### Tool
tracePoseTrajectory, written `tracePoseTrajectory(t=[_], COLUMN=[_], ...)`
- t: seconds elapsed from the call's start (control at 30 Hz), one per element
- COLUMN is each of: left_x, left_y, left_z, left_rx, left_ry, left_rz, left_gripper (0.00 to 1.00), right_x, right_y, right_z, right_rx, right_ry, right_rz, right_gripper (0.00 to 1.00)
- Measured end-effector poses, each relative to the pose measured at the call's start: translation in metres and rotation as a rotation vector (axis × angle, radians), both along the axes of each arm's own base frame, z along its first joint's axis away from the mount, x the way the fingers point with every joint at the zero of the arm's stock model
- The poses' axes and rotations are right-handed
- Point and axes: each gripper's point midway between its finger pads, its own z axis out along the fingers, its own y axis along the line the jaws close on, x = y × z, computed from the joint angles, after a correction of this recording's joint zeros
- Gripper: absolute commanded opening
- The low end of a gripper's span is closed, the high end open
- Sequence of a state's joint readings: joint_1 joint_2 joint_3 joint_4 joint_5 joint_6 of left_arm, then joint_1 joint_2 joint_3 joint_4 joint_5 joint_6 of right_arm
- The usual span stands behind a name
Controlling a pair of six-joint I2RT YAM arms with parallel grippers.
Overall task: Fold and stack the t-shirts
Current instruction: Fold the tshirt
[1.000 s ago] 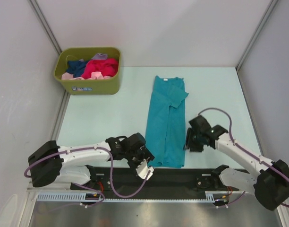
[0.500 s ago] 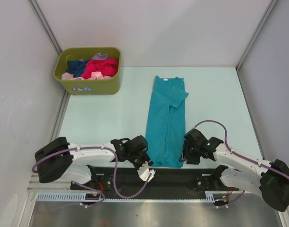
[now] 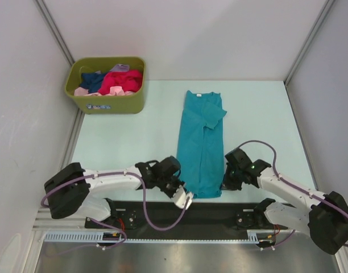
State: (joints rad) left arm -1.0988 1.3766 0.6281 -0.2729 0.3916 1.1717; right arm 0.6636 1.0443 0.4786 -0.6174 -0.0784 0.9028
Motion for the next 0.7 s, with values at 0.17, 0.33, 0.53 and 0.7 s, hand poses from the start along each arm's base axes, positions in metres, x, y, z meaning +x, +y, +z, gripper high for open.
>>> tracePoseTrajectory(t=[0.17,0.33,0.53,0.7], left_x=[0.063,0.129,0.224,0.279], left_y=[-0.021,-0.036,-0.049,-0.048], left_z=[0.05,0.077,0.074,0.067], left_rx=[-0.098,-0.125,-0.134,-0.155], left_ry=[0.068,0.117,0.189,0.203], left_rz=[0.217,0.365,0.574,0.708], left_gripper=[0.0,0.0,0.0,0.0], right_x=[0.06,0.128,0.194,0.251], right_y=[-0.005,-0.02,-0.034,-0.034], right_z=[0.044,0.06,0.053,0.051], right_rx=[0.017,-0.013,-0.035,-0.014], right_ry=[-0.095,-0.133,-0.139,-0.191], right_rz=[-0.074,-0.128,-0.166,-0.185], right_gripper=[0.0,0.0,0.0,0.0])
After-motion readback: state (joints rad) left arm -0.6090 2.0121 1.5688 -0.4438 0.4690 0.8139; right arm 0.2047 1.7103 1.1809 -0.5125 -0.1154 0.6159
